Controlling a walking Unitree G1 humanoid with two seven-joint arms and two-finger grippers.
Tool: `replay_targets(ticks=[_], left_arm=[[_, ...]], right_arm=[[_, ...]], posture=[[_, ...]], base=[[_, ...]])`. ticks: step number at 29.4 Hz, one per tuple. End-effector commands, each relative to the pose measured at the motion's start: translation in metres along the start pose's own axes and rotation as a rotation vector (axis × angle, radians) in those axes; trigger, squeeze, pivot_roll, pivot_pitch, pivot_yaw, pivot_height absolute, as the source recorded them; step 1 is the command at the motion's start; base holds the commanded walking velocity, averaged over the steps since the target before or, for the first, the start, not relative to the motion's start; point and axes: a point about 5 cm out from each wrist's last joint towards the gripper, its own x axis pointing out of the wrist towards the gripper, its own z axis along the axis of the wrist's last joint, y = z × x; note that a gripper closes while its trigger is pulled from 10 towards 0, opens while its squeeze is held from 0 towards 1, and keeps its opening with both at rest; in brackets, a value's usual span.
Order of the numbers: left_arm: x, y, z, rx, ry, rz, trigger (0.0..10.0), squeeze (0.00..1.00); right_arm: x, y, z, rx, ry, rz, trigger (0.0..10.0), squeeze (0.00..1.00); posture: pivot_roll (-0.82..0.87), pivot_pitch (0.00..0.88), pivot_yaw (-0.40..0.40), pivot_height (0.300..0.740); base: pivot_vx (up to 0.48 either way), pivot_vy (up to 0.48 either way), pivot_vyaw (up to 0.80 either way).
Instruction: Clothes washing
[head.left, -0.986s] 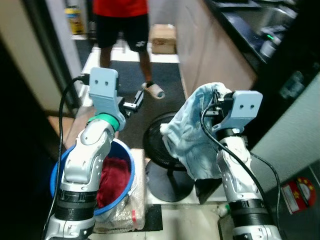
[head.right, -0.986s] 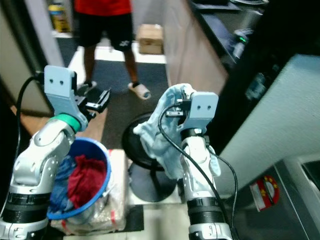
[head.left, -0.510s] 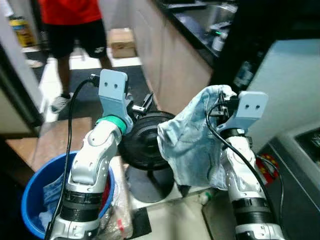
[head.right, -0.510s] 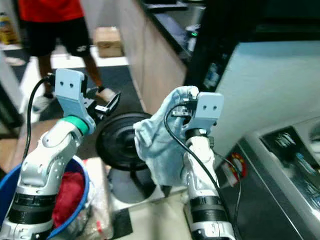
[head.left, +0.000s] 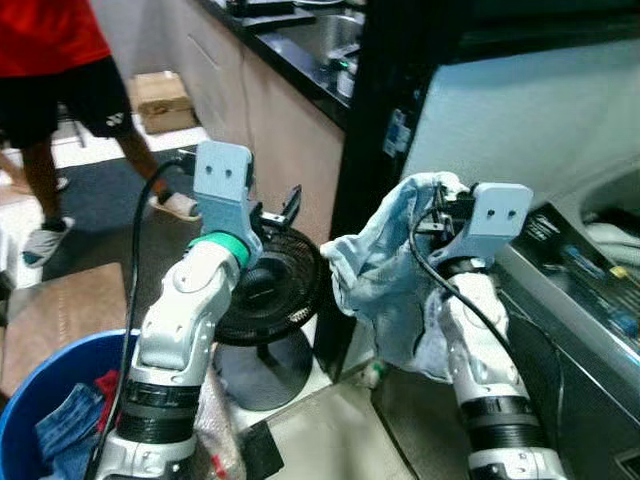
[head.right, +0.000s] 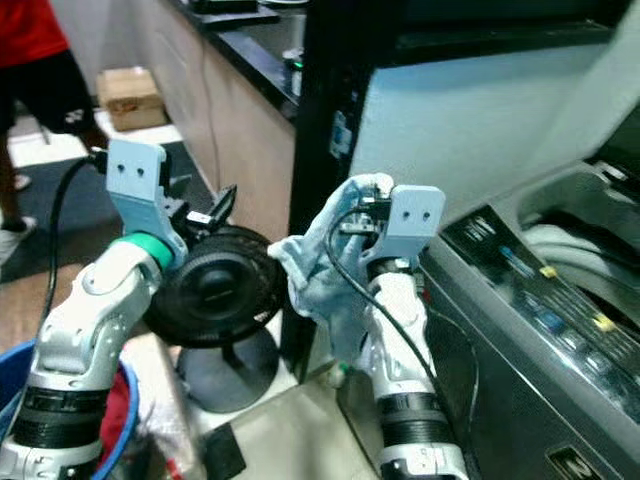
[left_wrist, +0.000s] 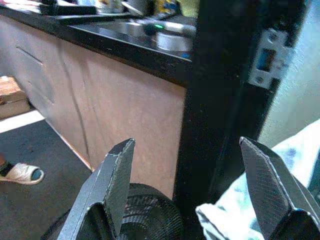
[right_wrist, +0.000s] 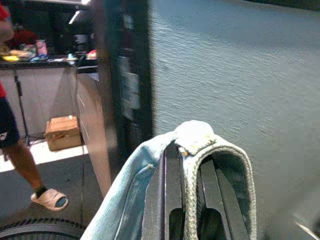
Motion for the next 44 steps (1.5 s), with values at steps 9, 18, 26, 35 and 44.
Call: replay_targets(ticks=[9,18,26,35,44], left_arm=[[0.002,0.002,0.004,0.001,-0.014,0.004,10.0,0.00],[0.002,0.002,0.004,0.002,-0.018,0.006,10.0,0.00],[0.003,0.002,0.006,0.003,-0.020,0.008,10.0,0.00],[0.003,0.003,0.007,0.003,-0.022,0.010,10.0,0.00],[0.003,0.003,0.007,0.008,-0.027,0.015,10.0,0.00]], right_arm=[[0.009,-0.005,0.031,0.045,-0.135,-0.026,10.0,0.00],[0.009,-0.005,0.036,0.077,-0.159,-0.033,10.0,0.00],[0.010,-0.006,0.040,0.086,-0.172,-0.036,10.0,0.00],[0.011,-0.004,0.044,0.097,-0.181,-0.035,10.0,0.00],[0.012,-0.003,0.048,0.106,-0.193,-0.026,10.0,0.00]], posture=[[0.11,0.015,0.031,0.740],[0.11,0.014,0.030,0.740],[0.11,0.014,0.030,0.740],[0.11,0.021,0.031,0.740],[0.11,0.022,0.030,0.740]], base=[[0.000,0.000,-0.80],[0.000,0.000,-0.80],[0.000,0.000,-0.80],[0.000,0.000,-0.80],[0.000,0.000,-0.80]])
